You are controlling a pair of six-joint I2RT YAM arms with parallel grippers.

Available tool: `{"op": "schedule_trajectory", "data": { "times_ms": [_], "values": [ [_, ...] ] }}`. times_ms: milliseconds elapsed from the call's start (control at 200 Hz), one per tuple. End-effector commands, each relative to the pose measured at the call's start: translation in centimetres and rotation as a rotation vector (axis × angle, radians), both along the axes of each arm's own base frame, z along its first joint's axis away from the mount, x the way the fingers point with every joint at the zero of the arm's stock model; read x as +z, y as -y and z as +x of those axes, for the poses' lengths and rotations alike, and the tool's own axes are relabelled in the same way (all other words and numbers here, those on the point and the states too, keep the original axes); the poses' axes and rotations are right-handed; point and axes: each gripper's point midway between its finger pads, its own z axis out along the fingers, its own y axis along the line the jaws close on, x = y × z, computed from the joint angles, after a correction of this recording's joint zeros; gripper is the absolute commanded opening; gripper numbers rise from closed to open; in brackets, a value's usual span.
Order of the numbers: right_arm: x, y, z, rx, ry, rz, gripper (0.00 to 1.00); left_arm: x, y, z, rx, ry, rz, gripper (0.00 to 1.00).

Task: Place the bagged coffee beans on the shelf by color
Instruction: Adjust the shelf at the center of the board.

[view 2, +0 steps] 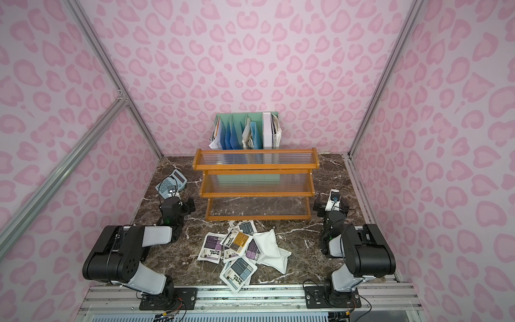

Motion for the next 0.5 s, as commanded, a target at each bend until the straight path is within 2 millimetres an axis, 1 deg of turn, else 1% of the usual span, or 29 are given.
{"op": "schedule_trajectory", "data": {
  "times_ms": [0, 45, 130, 180, 225, 235, 270, 275, 370, 425, 495],
  "values": [
    [0.2, -0.3, 0.2, 0.036, 0.003, 0.014, 1.00, 0.5, 0.1, 0.2, -0.009, 0.011, 0.006, 0.99],
    [0.3, -0.3, 0.1, 0.041, 0.014, 0.012, 1.00, 0.5, 0.1, 0.1, -0.010, 0.014, 0.007, 0.99],
    [0.3, -0.3, 0.1, 0.043, 0.013, 0.012, 1.00, 1.3, -0.1, 0.4, -0.001, 0.021, 0.019, 0.99],
    [0.4, -0.6, 0.0, 0.074, 0.017, 0.015, 1.00, 1.4, -0.1, 0.4, 0.011, -0.011, 0.011, 0.99],
    [0.6, -0.7, -0.1, 0.084, 0.027, 0.016, 1.00, 2.1, -0.2, 0.7, 0.014, -0.038, 0.028, 0.99],
    [0.7, -0.6, -0.1, 0.080, 0.030, 0.018, 1.00, 2.1, -0.3, 0.6, 0.021, -0.051, 0.028, 0.99],
    [0.9, -0.2, -0.3, 0.055, 0.036, 0.026, 1.00, 2.9, -0.3, 1.1, 0.033, -0.077, 0.031, 0.99],
    [1.0, -0.1, -0.3, 0.051, 0.036, 0.028, 1.00, 2.8, -0.3, 1.0, 0.033, -0.090, 0.032, 0.99],
    [1.8, 1.4, -0.7, -0.044, 0.037, 0.045, 1.00, 4.7, -0.2, 1.7, 0.027, -0.154, 0.046, 0.99],
    [2.4, 2.5, -1.2, -0.118, 0.041, 0.058, 1.00, 5.8, -0.5, 1.6, 0.055, -0.164, 0.053, 0.99],
    [3.1, 3.8, -1.9, -0.220, 0.039, 0.080, 1.00, 6.6, -0.9, 0.9, 0.103, -0.165, 0.031, 0.99]
  ]
}}
